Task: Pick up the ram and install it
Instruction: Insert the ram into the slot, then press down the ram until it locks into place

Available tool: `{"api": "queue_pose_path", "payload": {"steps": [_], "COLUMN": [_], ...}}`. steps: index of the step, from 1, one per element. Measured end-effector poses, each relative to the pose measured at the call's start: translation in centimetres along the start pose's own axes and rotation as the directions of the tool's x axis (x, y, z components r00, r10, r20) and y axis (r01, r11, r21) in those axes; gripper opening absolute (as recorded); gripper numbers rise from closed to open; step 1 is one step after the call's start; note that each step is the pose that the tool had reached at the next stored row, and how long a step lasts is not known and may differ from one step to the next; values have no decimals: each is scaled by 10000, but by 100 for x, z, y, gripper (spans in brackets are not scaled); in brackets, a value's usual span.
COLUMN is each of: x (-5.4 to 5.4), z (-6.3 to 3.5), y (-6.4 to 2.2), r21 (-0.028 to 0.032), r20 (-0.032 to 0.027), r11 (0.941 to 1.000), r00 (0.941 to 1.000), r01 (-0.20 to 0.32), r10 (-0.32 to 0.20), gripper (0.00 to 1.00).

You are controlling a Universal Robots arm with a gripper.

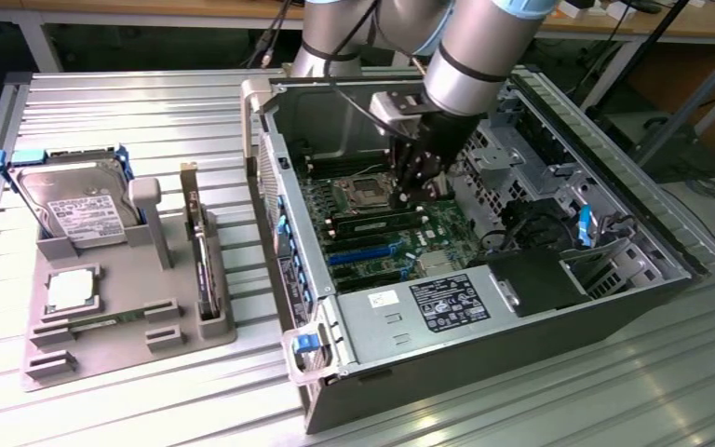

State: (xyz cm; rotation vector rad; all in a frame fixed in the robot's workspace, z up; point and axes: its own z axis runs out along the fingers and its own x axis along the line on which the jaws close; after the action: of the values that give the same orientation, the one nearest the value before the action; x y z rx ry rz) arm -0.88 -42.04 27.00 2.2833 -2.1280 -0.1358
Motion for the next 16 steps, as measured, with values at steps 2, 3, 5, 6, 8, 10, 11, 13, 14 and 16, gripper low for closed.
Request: {"api": "queue_pose_path", "payload": {"steps": [2, 3, 5, 6, 8, 10, 11, 13, 14, 16], "x": [-6, -6, -5, -5, -5, -5, -5, -2, -2, 3], "z": [-60, -59, -61, -61, -61, -61, -61, -63, -63, -17], "y": [3, 3, 3, 4, 3, 3, 3, -33, -56, -112], "r21": [-3, -4, -9, -11, -16, -21, -25, -31, -25, -23], "r20": [-55, -75, -127, -165, -240, -316, -379, -398, -343, -326], "r11": [10000, 10000, 10000, 10000, 10000, 10000, 10000, 10000, 10000, 10000], "r00": [10000, 10000, 9999, 9999, 9997, 9995, 9993, 9992, 9994, 9995], "r01": [-3, -4, -9, -12, -17, -23, -28, -32, -26, -49], "r10": [3, 4, 9, 12, 17, 23, 27, 31, 26, 49], "gripper": [10, 10, 10, 10, 10, 10, 10, 10, 10, 10]}}
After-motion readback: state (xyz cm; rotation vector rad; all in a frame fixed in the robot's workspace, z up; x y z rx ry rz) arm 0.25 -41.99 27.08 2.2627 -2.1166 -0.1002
